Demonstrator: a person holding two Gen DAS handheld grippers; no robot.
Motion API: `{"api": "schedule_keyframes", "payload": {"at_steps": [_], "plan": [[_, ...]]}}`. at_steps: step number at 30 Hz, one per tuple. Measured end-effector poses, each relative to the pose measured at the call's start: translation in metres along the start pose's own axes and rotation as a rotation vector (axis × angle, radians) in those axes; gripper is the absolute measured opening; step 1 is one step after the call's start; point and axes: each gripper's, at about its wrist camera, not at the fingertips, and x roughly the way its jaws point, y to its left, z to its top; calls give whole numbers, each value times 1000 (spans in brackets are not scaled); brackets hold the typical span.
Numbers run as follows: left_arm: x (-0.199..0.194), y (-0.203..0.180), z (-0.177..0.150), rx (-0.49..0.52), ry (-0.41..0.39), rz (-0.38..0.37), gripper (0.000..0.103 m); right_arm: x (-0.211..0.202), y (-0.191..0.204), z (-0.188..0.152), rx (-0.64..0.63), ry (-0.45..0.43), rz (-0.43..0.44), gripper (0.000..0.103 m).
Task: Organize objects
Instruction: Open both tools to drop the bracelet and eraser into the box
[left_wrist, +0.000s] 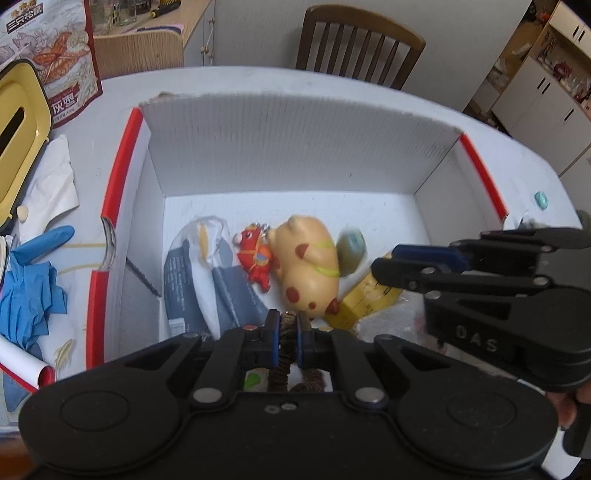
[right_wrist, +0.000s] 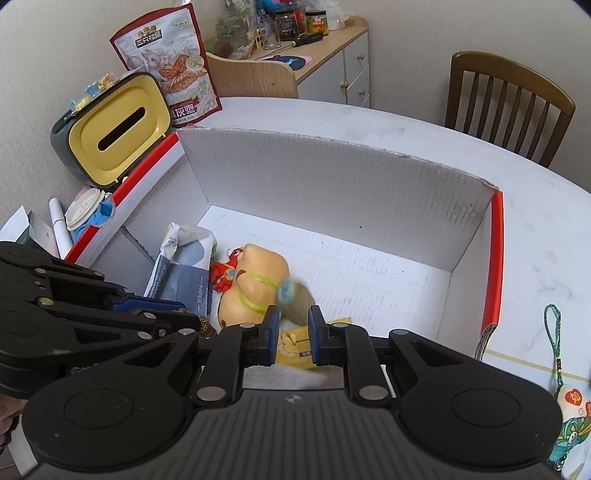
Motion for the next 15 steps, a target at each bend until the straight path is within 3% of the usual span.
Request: {"api": "schedule_keyframes", "payload": {"at_steps": [15], "plan": [[2,-12,-8,42,6,31,23,-44,0,-12,29,-81,51,17]]}}
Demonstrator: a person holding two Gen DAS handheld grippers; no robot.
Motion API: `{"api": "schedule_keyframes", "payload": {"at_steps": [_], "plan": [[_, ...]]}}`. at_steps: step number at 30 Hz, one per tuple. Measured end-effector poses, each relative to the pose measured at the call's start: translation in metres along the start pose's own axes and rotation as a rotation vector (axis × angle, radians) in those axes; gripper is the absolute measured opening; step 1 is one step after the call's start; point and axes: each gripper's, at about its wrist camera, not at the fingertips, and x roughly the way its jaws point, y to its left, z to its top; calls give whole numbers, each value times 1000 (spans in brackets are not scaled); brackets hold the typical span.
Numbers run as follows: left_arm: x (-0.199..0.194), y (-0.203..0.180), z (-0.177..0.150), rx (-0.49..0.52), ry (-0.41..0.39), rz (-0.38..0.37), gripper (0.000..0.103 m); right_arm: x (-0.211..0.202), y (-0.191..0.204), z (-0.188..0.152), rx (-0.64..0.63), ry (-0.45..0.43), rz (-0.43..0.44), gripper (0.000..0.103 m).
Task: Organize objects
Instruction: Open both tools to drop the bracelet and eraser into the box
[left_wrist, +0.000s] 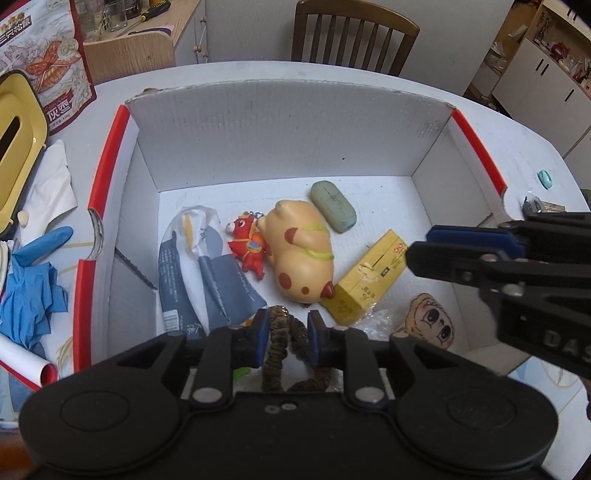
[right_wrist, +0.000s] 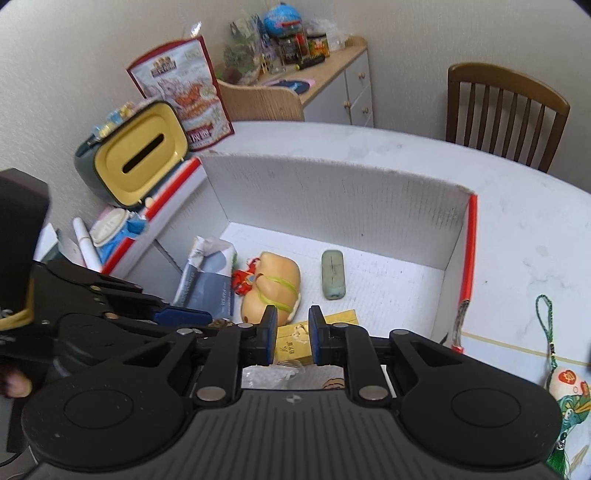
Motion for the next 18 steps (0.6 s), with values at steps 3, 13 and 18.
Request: {"api": "schedule_keyframes", "payload": {"at_steps": [3,13,18], "plan": [[-6,-2,-1,-6,-11,0,28,-13,2,-2,-14,-23,-9,21],[-42,-13,-6,-7,-94,-3,46,-55,8,-12,-15,-86,1,21],[-59,-19,-13,-3,-141,-8,56,-75,8,-20,2,-116,-7,21]]}}
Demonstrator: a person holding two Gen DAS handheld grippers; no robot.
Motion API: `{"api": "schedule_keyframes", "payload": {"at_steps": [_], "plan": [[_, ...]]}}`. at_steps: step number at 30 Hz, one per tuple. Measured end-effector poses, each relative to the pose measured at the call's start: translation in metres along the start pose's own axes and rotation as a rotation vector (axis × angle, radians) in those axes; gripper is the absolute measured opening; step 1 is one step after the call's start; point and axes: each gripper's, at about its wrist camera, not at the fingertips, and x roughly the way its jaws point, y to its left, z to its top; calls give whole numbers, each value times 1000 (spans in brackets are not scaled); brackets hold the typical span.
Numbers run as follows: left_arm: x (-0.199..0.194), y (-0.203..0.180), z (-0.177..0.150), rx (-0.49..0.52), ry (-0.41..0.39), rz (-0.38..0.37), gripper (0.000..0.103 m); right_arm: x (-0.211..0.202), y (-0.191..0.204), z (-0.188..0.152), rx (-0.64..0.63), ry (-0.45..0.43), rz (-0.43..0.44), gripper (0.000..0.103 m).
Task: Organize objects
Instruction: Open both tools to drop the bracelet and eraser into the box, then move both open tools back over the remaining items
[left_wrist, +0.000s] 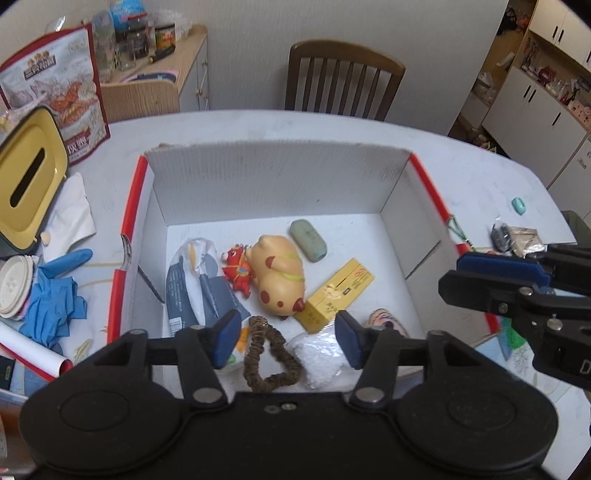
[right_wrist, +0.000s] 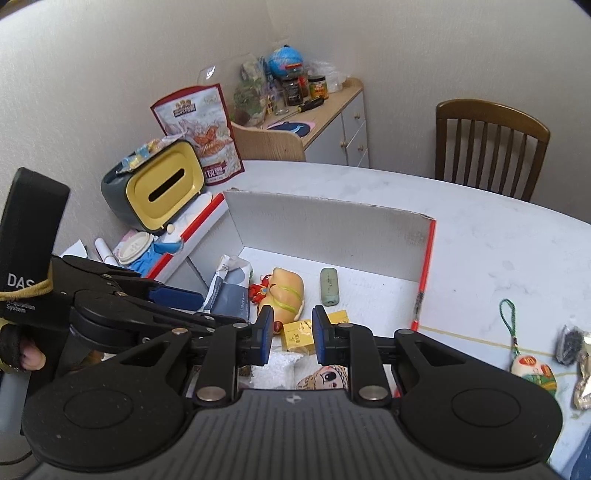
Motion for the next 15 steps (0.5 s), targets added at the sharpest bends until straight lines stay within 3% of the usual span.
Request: {"api": "schedule_keyframes", "payload": {"at_steps": [3,5,7,8,12,15], "plan": [[-11,-5,-3,5,-25,-4,59,-13,-1,-4,6,-14,-8,22],[-19,-8,-5,6,-45,-5,63,-22,-2,-8,14,-23,-12,30],[-28,-12,-7,15,-67,-4,64,-31,-4,-11,29,-37,-12,47],[-31,-15,-8,18,-75,-6,65,-36,-5,-13,39,-44,-11,50],[-46,-24,-11,22,-108,-12,69,-55,-8,-19,58,-75,-12,51],[-55,-34,-13,34,-132,-10,74,-70,-11,-24,64,-97,-7,59]]}}
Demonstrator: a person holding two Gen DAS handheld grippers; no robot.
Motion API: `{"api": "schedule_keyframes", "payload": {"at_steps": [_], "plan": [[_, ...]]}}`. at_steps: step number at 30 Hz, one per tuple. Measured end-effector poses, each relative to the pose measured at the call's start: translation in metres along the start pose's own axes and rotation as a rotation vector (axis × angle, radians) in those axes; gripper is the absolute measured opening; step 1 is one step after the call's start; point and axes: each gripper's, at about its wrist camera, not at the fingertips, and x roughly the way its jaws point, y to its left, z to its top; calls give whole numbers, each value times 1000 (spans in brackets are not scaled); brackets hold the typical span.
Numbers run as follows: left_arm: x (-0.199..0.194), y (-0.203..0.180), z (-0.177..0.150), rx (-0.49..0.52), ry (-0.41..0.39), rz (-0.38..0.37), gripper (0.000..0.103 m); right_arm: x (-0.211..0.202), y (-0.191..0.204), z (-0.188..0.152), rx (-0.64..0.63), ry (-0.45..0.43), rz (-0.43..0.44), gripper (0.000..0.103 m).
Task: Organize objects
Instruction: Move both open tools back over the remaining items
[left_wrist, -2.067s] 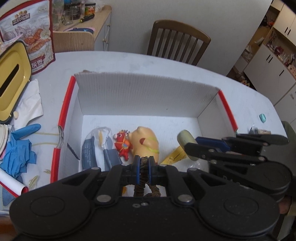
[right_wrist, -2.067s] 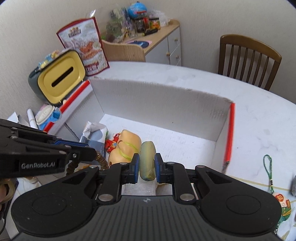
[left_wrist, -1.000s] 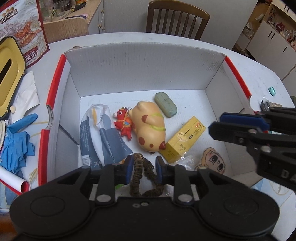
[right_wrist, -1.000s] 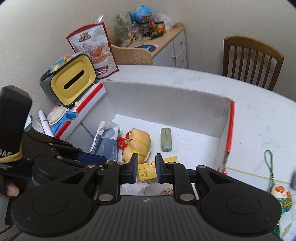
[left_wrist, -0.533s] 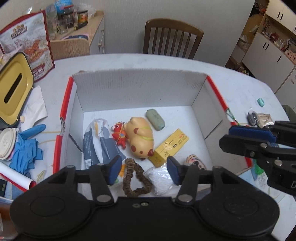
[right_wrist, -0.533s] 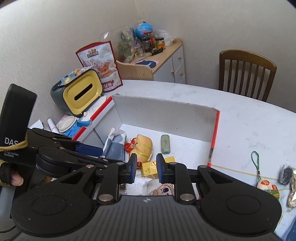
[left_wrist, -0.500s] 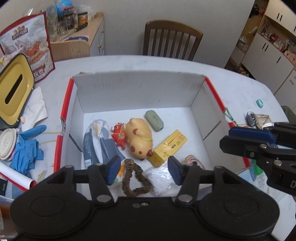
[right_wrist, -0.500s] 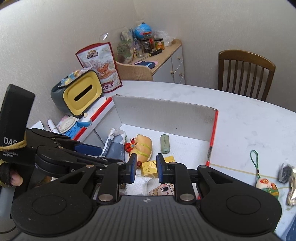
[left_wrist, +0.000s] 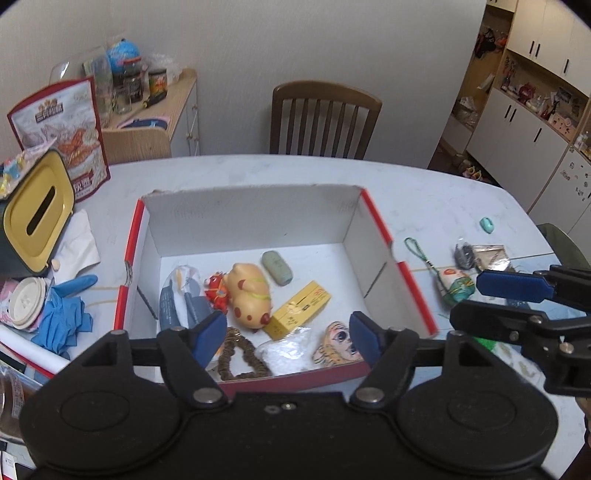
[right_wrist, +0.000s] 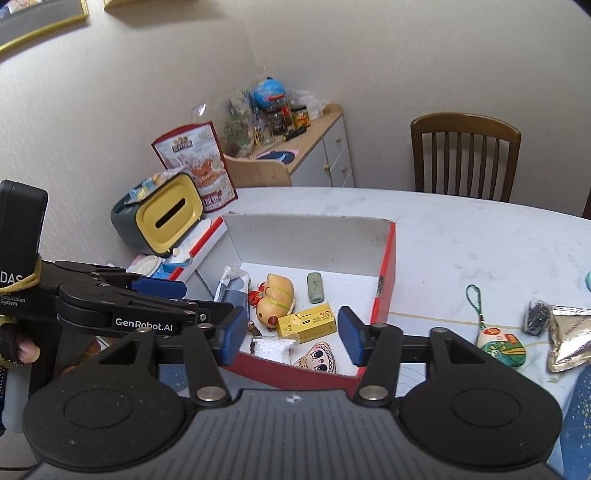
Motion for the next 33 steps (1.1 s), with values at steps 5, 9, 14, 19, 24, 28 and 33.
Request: {"api": "schedule_keyframes", "payload": {"at_steps": [5,9,14,19,24,28,33], "plan": [[-14,-23,-1,23,-40,4,82,-23,-10,-8,3,-29,9,64],[-20,-44,-1,37,-61,5,86,-40,-22,-15,-10,-43,8,70],[-24,-72,1,36,-80,9,92,-63,-44,-22,-23,-62,8,76],[-21,-104,2,30,-93,10,101,-87,-73,-27,-37,-78,10,82],[-16,-138,1,39,-105,14,102,-107,-109,-32,-43,-87,7,85],[-7,-165,0,45,-104,18,102,-119,-140,-38,-42,-89,-2,85],[8,-194,-3,34,-97,25,102,-129,-179,-46,-45,-83,-16,85]]}}
